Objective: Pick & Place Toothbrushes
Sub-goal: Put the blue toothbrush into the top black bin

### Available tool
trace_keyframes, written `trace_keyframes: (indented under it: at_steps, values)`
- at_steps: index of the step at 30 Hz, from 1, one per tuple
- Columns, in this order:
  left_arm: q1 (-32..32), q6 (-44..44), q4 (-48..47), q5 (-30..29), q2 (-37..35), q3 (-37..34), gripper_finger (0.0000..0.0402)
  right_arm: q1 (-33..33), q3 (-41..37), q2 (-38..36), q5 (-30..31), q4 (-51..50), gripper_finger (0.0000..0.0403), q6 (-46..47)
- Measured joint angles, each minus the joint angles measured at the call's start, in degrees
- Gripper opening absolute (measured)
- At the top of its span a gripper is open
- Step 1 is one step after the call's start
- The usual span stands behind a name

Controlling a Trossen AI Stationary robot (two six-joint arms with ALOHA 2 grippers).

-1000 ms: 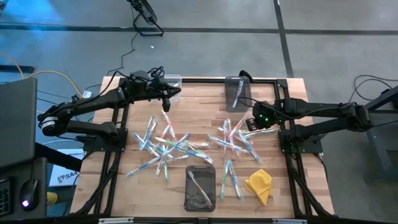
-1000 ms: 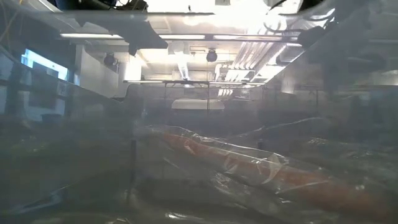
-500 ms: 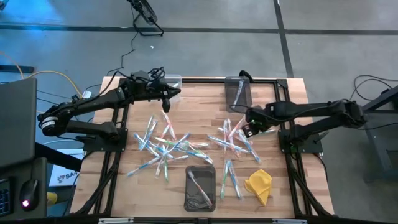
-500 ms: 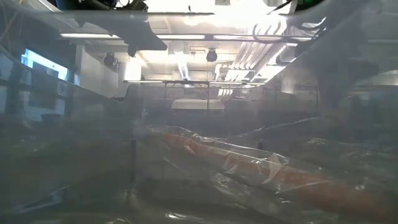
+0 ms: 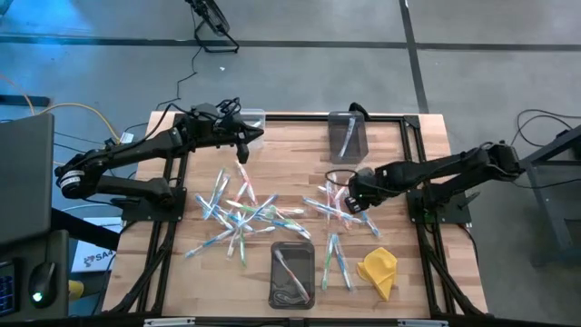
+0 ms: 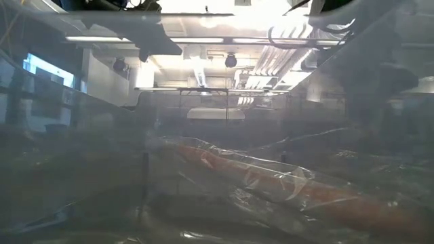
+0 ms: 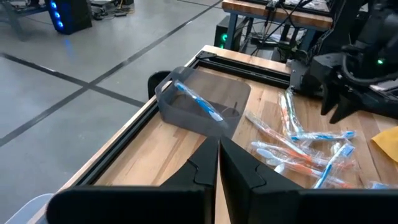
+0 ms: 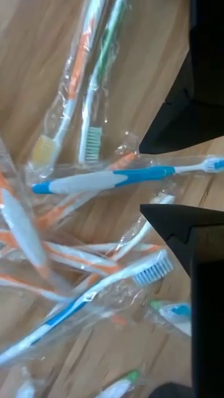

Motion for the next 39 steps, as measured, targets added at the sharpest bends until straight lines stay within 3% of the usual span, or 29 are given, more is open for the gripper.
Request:
trace_keyframes:
  at_steps: [20, 39]
  values:
    - [0.0, 0.0, -0.2, -0.3, 0.0, 0.0, 0.0015, 3.3, 0.0, 14.7, 0.1, 3.8, 0.0133, 1.7]
    - [0.0, 0.0, -0.2, -0.2, 0.0, 0.0, 0.0015, 3.3, 0.0, 15.9, 1.5, 4.1, 0.0133, 1.7]
